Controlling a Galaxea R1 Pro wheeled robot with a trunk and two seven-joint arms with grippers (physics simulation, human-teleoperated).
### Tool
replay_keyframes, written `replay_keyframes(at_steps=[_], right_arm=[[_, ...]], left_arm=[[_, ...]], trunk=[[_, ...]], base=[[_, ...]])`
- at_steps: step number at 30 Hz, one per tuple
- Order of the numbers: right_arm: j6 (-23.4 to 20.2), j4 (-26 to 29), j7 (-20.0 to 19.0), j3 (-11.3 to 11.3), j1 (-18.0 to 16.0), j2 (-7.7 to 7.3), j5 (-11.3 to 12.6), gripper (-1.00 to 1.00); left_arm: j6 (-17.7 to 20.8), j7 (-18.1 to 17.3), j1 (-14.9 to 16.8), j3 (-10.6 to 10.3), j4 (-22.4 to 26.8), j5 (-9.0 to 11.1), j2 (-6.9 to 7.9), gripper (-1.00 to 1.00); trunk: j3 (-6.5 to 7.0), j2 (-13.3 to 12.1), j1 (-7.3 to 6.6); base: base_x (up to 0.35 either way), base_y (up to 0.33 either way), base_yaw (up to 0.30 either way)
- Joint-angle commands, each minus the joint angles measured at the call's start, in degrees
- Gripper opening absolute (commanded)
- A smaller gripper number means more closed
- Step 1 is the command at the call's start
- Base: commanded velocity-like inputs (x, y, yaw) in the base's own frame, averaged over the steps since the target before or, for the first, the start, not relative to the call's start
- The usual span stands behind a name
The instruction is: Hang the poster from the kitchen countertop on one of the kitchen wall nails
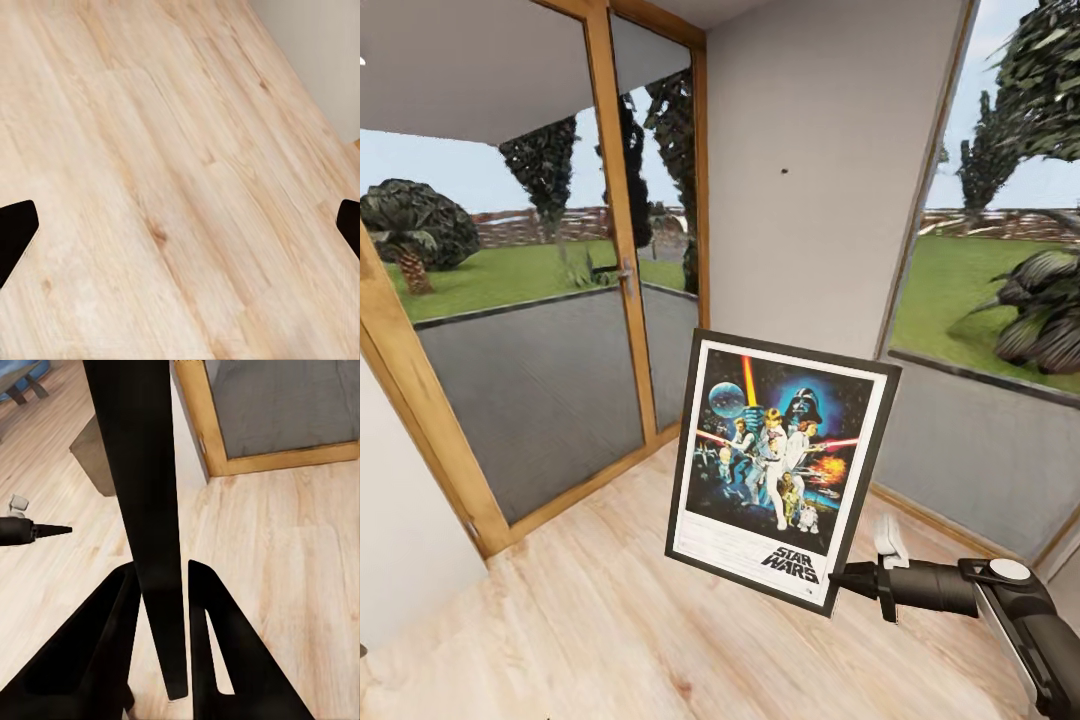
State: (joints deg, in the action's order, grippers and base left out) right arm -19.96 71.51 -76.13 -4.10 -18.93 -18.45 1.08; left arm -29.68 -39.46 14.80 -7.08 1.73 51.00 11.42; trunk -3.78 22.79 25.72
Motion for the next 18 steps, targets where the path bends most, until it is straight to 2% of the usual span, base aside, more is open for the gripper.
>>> replay_keyframes(at_steps=[1, 10, 18], right_arm=[[-0.70, 0.03, -0.23, -0.03, -0.05, 0.00, 0.15, -1.00], [-0.70, 0.03, -0.24, -0.03, -0.05, 0.01, 0.15, -1.00], [-0.70, 0.03, -0.25, -0.03, -0.05, 0.01, 0.15, -1.00]], left_arm=[[-0.20, -0.18, 0.06, -0.48, -0.06, 0.50, 0.01, 1.00], [-0.20, -0.18, 0.06, -0.48, -0.06, 0.50, 0.01, 1.00], [-0.20, -0.18, 0.06, -0.48, -0.06, 0.50, 0.01, 1.00]], trunk=[[-0.13, 0.12, 0.06], [-0.13, 0.12, 0.06], [-0.13, 0.12, 0.06]], base=[[0.272, 0.234, 0.000], [0.272, 0.234, -0.018], [0.272, 0.235, -0.218]])
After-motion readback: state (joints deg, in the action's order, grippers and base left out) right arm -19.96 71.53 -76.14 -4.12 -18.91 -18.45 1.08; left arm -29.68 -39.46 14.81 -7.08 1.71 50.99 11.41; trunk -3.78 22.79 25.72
